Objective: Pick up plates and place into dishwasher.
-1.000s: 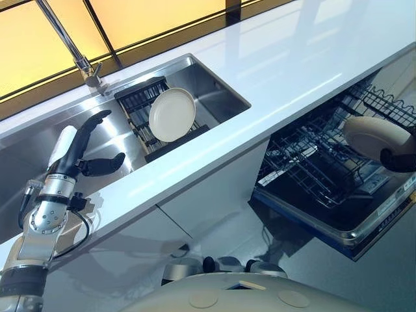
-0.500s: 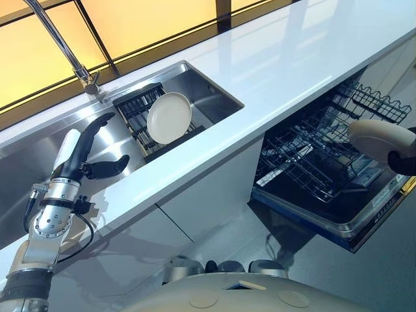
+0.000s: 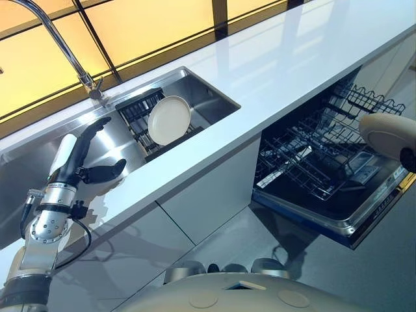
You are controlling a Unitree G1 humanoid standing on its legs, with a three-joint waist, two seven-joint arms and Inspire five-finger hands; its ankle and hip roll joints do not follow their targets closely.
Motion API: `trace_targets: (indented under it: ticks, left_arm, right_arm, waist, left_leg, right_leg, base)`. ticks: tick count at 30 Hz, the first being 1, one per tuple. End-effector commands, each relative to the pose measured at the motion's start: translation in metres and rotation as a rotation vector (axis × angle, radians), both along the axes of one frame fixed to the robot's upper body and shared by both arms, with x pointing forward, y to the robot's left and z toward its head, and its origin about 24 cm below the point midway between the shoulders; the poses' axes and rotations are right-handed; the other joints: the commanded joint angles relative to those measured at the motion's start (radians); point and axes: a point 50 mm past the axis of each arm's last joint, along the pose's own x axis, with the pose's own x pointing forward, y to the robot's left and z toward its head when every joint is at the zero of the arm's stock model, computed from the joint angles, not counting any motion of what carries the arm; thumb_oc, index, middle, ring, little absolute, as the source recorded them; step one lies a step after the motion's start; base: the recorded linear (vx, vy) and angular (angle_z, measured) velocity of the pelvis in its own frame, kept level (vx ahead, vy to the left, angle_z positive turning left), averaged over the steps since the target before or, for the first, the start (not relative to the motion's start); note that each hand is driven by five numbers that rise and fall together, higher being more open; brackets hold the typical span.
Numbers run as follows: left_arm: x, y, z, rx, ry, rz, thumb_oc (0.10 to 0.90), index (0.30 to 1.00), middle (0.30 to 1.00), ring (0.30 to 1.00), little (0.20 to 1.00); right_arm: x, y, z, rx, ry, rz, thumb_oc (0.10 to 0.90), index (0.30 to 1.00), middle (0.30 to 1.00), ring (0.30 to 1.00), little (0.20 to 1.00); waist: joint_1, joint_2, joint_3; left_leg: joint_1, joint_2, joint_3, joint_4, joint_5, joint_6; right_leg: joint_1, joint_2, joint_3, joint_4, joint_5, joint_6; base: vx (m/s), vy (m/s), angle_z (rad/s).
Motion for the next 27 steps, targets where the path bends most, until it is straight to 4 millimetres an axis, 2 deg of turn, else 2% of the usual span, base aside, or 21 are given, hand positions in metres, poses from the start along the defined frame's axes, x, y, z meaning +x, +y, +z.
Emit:
trace_targets:
  ticks: [1, 9, 14, 20, 23, 27]
  left_arm:
    - [0.007, 0.007, 0.043, 0.060, -0.219, 0.000, 0.800, 0.900, 0.900, 0.900, 0.900]
    - [0.000, 0.012, 0.043, 0.049, -0.202, 0.009, 0.800, 0.900, 0.900, 0.900, 0.900]
    - [0.003, 0.007, 0.042, 0.071, -0.258, 0.018, 0.800, 0.900, 0.900, 0.900, 0.900]
    - [0.015, 0.003, 0.062, 0.053, -0.351, 0.034, 0.800, 0.900, 0.900, 0.900, 0.900]
    - [0.022, 0.002, 0.077, 0.048, -0.400, 0.032, 0.800, 0.900, 0.900, 0.900, 0.900]
    - [0.029, 0.001, 0.087, 0.055, -0.440, 0.021, 0.800, 0.900, 0.900, 0.900, 0.900]
  right_arm:
    - [0.016, 0.014, 0.085, -0.145, -0.343, 0.093, 0.100, 0.300, 0.300, 0.300, 0.200]
    - [0.004, 0.016, 0.081, -0.109, -0.381, 0.124, 0.100, 0.300, 0.300, 0.300, 0.200]
    - [0.011, 0.031, 0.076, -0.059, -0.485, 0.153, 0.100, 0.300, 0.300, 0.300, 0.200]
    - [0.024, 0.048, 0.080, -0.017, -0.617, 0.171, 0.100, 0.300, 0.300, 0.300, 0.200]
    - [0.030, 0.054, 0.080, 0.014, -0.671, 0.181, 0.100, 0.300, 0.300, 0.300, 0.200]
    - [0.038, 0.059, 0.082, 0.070, -0.703, 0.199, 0.100, 0.300, 0.300, 0.300, 0.200]
  waist:
    - [0.030, -0.037, -0.110]
    - [0.023, -0.037, -0.119]
    - [0.020, -0.044, -0.136]
    - [0.017, -0.049, -0.179]
    - [0.013, -0.051, -0.206]
    - [0.008, -0.054, -0.234]
  left_leg:
    - [-0.153, -0.015, -0.031, 0.045, 0.049, -0.046]
    - [-0.145, -0.015, -0.031, 0.036, 0.045, -0.047]
    - [-0.140, -0.017, -0.035, 0.006, 0.039, -0.045]
    - [-0.144, -0.015, -0.014, -0.014, 0.006, -0.047]
    - [-0.141, -0.016, -0.001, -0.013, -0.021, -0.043]
    - [-0.130, -0.022, 0.007, -0.006, -0.050, -0.033]
  right_leg:
    - [-0.094, 0.011, -0.025, -0.004, 0.085, 0.042]
    - [-0.088, 0.014, -0.025, -0.010, 0.081, 0.042]
    - [-0.090, 0.020, -0.037, -0.031, 0.077, 0.047]
    - [-0.101, 0.025, -0.055, -0.046, 0.054, 0.051]
    - [-0.103, 0.032, -0.057, -0.039, 0.031, 0.048]
    - [-0.094, 0.047, -0.049, -0.032, 0.006, 0.038]
  base:
    - [-0.12, 0.008, -0.04]
    - [-0.09, -0.007, -0.01]
    - [-0.22, -0.037, 0.01]
    - [-0.27, -0.023, 0.01]
    - [-0.24, -0.021, 0.01]
    - [-0.13, -0.021, -0.04]
